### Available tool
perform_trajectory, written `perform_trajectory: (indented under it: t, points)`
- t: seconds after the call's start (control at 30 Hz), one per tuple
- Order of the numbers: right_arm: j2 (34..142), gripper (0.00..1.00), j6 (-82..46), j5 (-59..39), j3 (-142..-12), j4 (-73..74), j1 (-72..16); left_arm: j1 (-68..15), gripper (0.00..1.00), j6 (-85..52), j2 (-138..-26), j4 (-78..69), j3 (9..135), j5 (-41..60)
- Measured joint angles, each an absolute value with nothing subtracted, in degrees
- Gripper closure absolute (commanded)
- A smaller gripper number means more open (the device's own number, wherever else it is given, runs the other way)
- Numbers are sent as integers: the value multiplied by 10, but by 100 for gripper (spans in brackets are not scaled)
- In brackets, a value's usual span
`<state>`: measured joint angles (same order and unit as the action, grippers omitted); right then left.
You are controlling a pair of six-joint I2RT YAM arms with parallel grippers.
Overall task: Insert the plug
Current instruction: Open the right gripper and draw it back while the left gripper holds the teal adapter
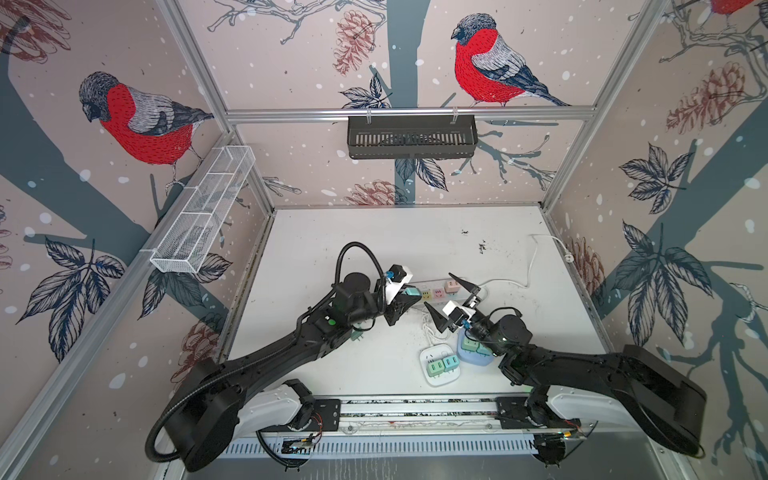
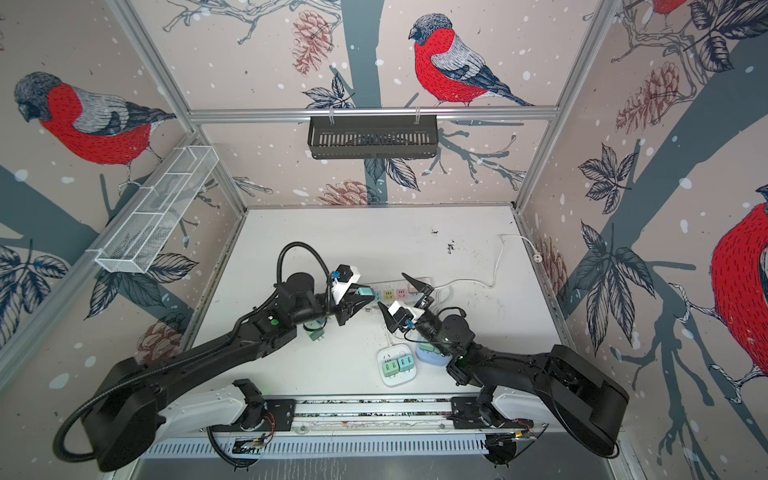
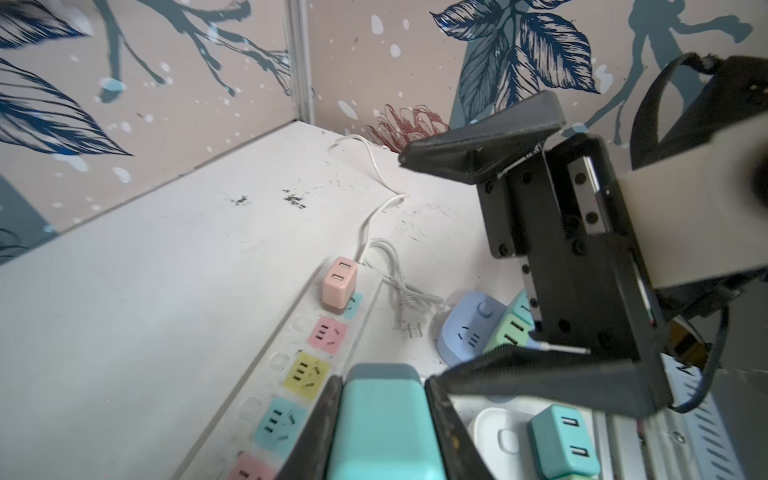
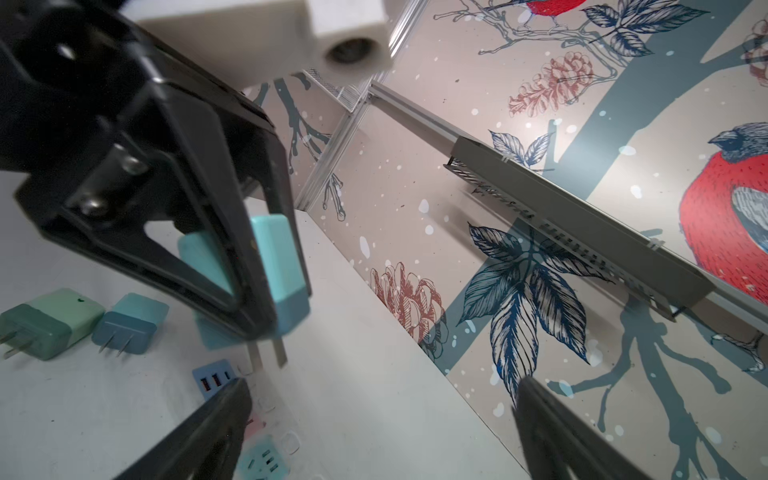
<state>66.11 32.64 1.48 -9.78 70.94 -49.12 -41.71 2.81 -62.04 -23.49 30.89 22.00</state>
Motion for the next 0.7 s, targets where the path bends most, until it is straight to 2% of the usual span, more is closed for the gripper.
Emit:
perform_trajectory:
  t: [0.17,0.27,0.5,0.7]
  points:
    - [637,1,291,10,-77,720,-429,-417,100,81,-539,-280,242,158]
    - [637,0,244,13,-79,724,-367,-417,100,107,-533,-292,238,119]
    - [689,1,149,51,-114,720,-295,-417,100,143,-588,-290,252,45]
    - [727,0,85,103,-142,713,-251,-417,100,170,-651,-229,322,45]
